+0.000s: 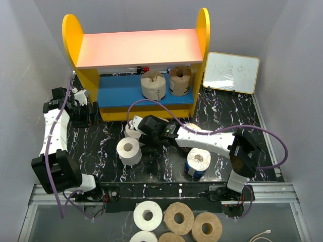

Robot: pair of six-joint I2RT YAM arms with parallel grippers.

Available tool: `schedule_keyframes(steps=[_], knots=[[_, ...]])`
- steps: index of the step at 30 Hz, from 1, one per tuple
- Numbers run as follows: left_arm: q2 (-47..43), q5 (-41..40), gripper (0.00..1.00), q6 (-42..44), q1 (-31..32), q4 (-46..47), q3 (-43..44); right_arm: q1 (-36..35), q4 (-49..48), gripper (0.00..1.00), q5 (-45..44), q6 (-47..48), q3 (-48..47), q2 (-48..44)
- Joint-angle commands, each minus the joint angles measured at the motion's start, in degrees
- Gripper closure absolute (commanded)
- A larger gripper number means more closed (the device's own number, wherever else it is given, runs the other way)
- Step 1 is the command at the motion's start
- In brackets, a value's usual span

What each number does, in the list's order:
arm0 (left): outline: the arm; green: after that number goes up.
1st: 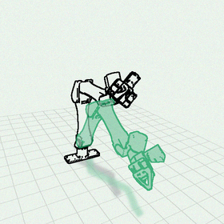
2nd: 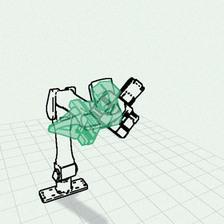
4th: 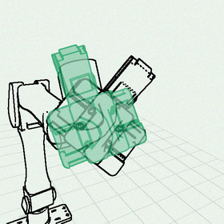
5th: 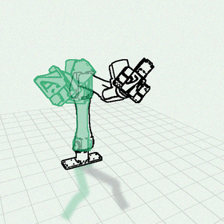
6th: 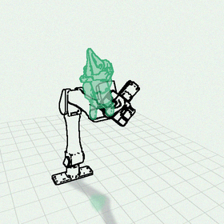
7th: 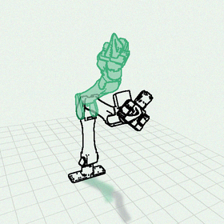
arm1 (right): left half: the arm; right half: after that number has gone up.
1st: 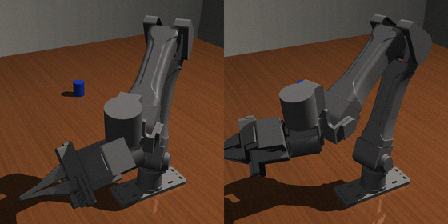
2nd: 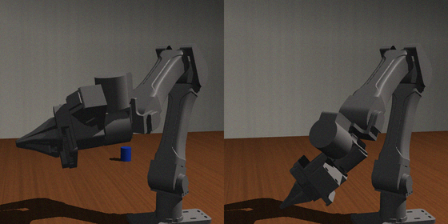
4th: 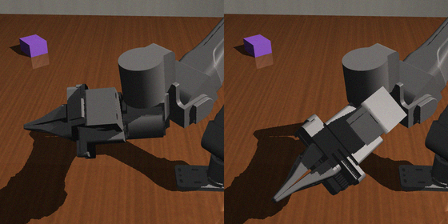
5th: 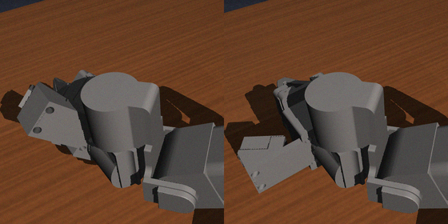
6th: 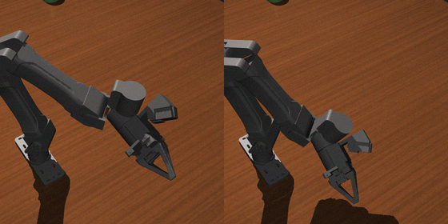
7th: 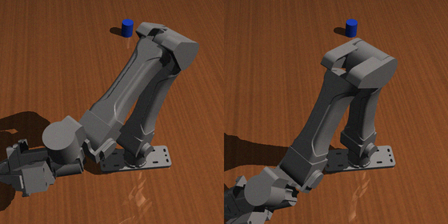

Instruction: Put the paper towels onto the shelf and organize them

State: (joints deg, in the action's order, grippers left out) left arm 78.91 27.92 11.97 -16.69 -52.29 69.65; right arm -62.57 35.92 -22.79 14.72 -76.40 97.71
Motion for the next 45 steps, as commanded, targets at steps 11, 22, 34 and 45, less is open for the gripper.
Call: schedule_keyframes(steps=[11,22,34,45], knots=[[-0.78,1.04,0.02,0.57,-0.22,-0.18,0.53,0.32,-7.24,0.3,0.21,3.02,-0.92,5.16],[0.49,0.86,0.02,0.52,-0.19,-0.09,0.49,1.31,-5.28,1.0,2.51,2.33,0.19,2.67],[1.47,0.91,0.01,0.29,-0.24,-0.23,1.14,-1.58,10.54,1.0,2.38,0.42,-22.49,0.19],[1.44,1.1,0.01,0.11,-0.2,-0.37,1.3,2.91,8.51,1.0,-2.95,5.61,-52.04,19.63]])
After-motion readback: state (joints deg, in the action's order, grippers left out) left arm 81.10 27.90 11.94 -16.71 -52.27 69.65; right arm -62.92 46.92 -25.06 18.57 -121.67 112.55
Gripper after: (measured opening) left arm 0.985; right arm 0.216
